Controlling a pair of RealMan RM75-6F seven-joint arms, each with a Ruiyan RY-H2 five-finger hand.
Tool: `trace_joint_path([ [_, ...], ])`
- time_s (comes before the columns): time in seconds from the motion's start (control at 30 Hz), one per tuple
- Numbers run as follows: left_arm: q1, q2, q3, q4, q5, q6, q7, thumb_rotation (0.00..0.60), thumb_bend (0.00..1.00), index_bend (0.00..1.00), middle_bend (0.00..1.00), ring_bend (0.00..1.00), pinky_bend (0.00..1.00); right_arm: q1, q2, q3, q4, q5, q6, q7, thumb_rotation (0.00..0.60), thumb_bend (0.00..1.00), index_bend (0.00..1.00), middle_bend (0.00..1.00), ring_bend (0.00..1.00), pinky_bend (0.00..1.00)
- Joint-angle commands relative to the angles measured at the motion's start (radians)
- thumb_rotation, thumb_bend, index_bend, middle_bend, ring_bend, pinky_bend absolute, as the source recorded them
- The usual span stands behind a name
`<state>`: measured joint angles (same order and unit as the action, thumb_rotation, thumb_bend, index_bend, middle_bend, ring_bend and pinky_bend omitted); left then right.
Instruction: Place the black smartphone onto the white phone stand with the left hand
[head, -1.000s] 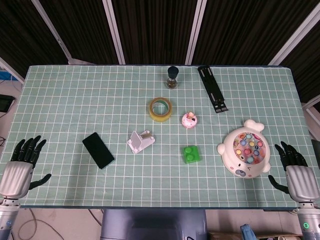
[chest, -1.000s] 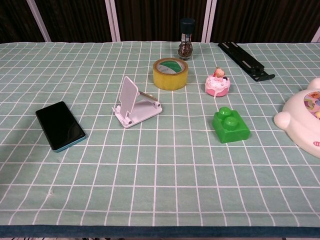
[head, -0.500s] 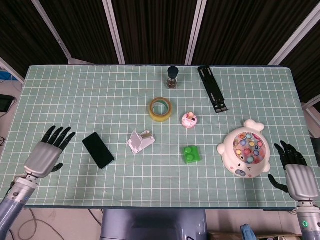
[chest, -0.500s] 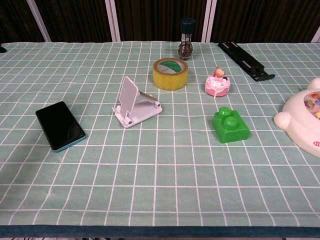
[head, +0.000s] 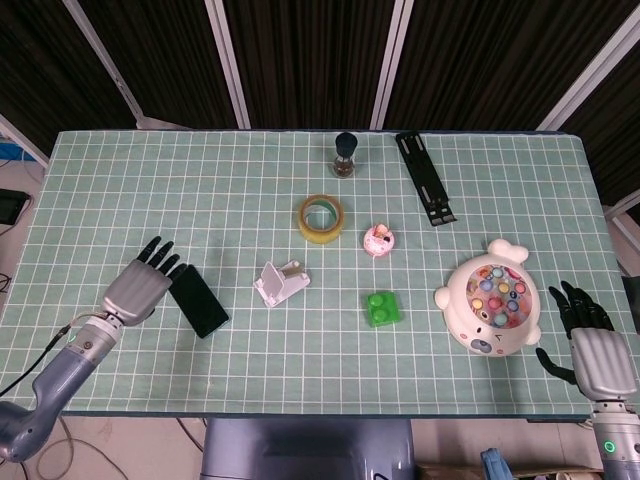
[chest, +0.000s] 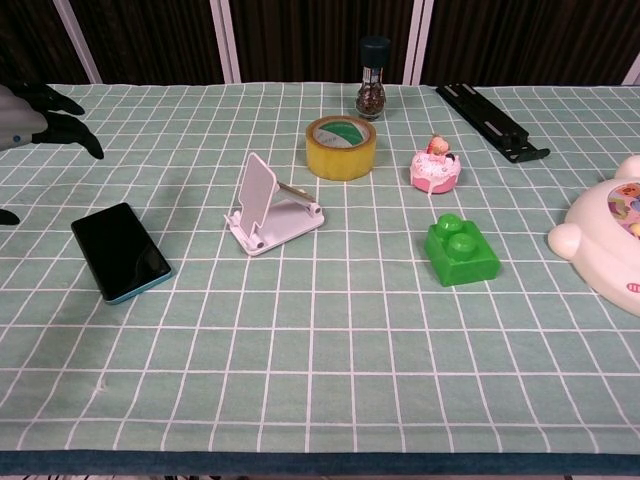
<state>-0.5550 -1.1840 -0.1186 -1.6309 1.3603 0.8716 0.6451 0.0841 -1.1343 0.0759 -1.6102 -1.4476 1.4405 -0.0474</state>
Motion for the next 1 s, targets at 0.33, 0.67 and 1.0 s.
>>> trace_joint_path([
  [0.33,-0.068,-0.074,0.040,0.066,-0.102,-0.061,0.105,0.600,0.13,0.22,0.19,0.00,0.00,0.001,0.000,0.000,0.001,0.001,-0.001,0.001,0.600,0.36,0.06,0.00,0.00,0.15],
  [0.67,-0.107,-0.144,0.061,0.109,-0.161,-0.077,0.143,0.600,0.13,0.23,0.22,0.00,0.00,0.001,0.000,0.000,0.001,0.002,-0.001,0.002,0.600,0.36,0.06,0.00,0.00,0.15],
  [1.0,-0.147,-0.180,0.078,0.129,-0.207,-0.087,0.158,0.600,0.13,0.23,0.21,0.00,0.00,0.001,-0.001,0.001,0.001,0.003,0.000,0.000,0.600,0.36,0.06,0.00,0.00,0.15],
])
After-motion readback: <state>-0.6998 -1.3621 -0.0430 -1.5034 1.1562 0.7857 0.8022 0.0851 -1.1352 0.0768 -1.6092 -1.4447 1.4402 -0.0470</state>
